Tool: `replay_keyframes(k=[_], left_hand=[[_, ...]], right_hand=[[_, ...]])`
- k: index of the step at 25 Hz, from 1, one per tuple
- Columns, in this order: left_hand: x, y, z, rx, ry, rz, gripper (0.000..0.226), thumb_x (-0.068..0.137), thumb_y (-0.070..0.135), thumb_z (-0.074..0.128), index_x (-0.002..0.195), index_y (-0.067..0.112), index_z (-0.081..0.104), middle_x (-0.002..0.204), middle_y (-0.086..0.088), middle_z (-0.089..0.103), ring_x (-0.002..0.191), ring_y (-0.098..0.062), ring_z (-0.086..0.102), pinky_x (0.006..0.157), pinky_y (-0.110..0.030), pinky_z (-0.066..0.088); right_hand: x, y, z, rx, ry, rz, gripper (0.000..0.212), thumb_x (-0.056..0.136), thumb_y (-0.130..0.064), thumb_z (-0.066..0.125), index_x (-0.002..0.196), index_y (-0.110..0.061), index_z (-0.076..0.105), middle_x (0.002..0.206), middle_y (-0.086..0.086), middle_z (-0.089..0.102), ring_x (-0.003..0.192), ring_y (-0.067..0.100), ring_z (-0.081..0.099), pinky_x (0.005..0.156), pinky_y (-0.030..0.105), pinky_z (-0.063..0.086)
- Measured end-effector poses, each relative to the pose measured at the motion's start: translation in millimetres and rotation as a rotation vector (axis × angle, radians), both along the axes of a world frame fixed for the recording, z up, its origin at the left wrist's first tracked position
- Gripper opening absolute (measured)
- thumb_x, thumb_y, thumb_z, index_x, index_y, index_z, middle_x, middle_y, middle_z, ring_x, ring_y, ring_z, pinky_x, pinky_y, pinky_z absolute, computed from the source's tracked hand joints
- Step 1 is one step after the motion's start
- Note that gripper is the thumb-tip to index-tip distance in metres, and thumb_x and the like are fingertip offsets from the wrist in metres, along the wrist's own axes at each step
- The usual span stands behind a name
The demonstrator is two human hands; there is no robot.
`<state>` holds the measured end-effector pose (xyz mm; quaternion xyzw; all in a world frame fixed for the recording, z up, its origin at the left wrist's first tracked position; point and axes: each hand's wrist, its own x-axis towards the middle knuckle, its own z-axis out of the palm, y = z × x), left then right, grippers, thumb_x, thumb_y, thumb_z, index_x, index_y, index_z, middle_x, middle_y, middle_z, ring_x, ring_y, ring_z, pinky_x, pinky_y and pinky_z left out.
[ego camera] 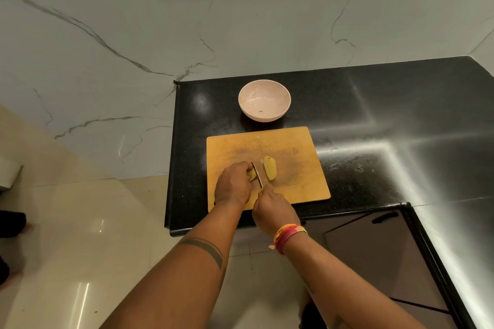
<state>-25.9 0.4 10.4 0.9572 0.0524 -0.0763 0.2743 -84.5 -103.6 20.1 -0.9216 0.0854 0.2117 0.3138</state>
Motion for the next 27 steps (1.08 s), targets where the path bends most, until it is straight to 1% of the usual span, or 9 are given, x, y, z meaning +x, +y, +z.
replay_keyframes(k=[2,4,8,11,13,15,17,24,27], left_hand=[[0,1,0,-0.006,0.006,-0.005,0.024,0.101,0.018,0.054,0.119,0.025,0.068,0.108,0.003,0.067,0.096,-0.015,0.061,0.086,-0.031,0.052],[0,1,-1,0.000,0.008,-0.010,0.022,0.101,0.019,0.052,0.115,0.026,0.068,0.105,0.003,0.067,0.093,-0.014,0.060,0.085,-0.031,0.051],[2,1,-3,-0.016,0.023,0.000,0.020,0.100,0.020,0.054,0.107,0.029,0.071,0.100,0.006,0.067,0.091,-0.014,0.062,0.085,-0.033,0.054],[2,1,-2,-0.015,0.005,0.006,0.019,0.099,0.018,0.056,0.107,0.027,0.071,0.100,0.005,0.067,0.091,-0.014,0.061,0.084,-0.034,0.055],[2,1,-3,-0.017,0.004,0.019,0.020,0.098,0.016,0.059,0.109,0.027,0.071,0.101,0.004,0.068,0.092,-0.014,0.062,0.084,-0.034,0.055],[2,1,-4,-0.015,0.009,0.019,0.019,0.097,0.017,0.062,0.111,0.028,0.070,0.102,0.005,0.068,0.094,-0.015,0.063,0.084,-0.034,0.055],[3,2,-4,-0.011,0.008,0.012,0.019,0.098,0.019,0.063,0.112,0.028,0.070,0.103,0.005,0.068,0.097,-0.016,0.063,0.084,-0.035,0.054],[-2,4,-7,0.006,-0.022,-0.015,0.021,0.101,0.022,0.055,0.120,0.027,0.064,0.110,0.003,0.068,0.099,-0.015,0.061,0.086,-0.034,0.053],[-4,4,-8,-0.012,-0.017,0.016,0.022,0.102,0.021,0.054,0.120,0.028,0.063,0.108,0.005,0.066,0.097,-0.014,0.061,0.086,-0.033,0.052]], right_hand=[[8,1,8,0.037,-0.002,0.006,0.015,0.100,-0.015,0.037,0.111,-0.013,0.047,0.090,0.013,0.063,0.081,0.035,0.062,0.068,0.039,0.046],[16,2,20,0.035,-0.004,0.067,0.008,0.102,-0.012,0.037,0.103,-0.014,0.045,0.089,0.011,0.060,0.088,0.039,0.064,0.071,0.041,0.048],[30,2,31,-0.043,-0.004,0.217,0.020,0.103,-0.004,0.037,0.111,-0.004,0.056,0.118,0.026,0.062,0.101,0.042,0.064,0.082,0.045,0.053],[24,0,21,-0.069,-0.011,0.246,0.026,0.102,-0.002,0.037,0.120,-0.005,0.054,0.130,0.022,0.056,0.097,0.040,0.064,0.081,0.045,0.054],[9,-3,6,-0.036,0.026,0.153,0.030,0.099,-0.003,0.040,0.127,-0.006,0.050,0.116,0.016,0.061,0.081,0.032,0.061,0.072,0.040,0.052],[-8,-7,-9,-0.072,0.083,0.070,0.015,0.100,-0.012,0.039,0.113,-0.010,0.047,0.094,0.012,0.066,0.072,0.027,0.059,0.068,0.040,0.053],[-24,-11,-19,-0.100,0.112,0.048,0.008,0.103,-0.018,0.037,0.104,-0.014,0.043,0.083,0.007,0.063,0.071,0.026,0.061,0.066,0.039,0.052],[-29,-19,-13,-0.052,-0.008,0.001,0.017,0.106,-0.025,0.032,0.099,-0.016,0.045,0.077,0.003,0.059,0.065,0.023,0.057,0.055,0.035,0.038],[-9,-8,-8,-0.036,-0.016,0.025,0.016,0.103,-0.021,0.034,0.104,-0.013,0.048,0.082,0.010,0.063,0.069,0.026,0.061,0.058,0.038,0.048]])
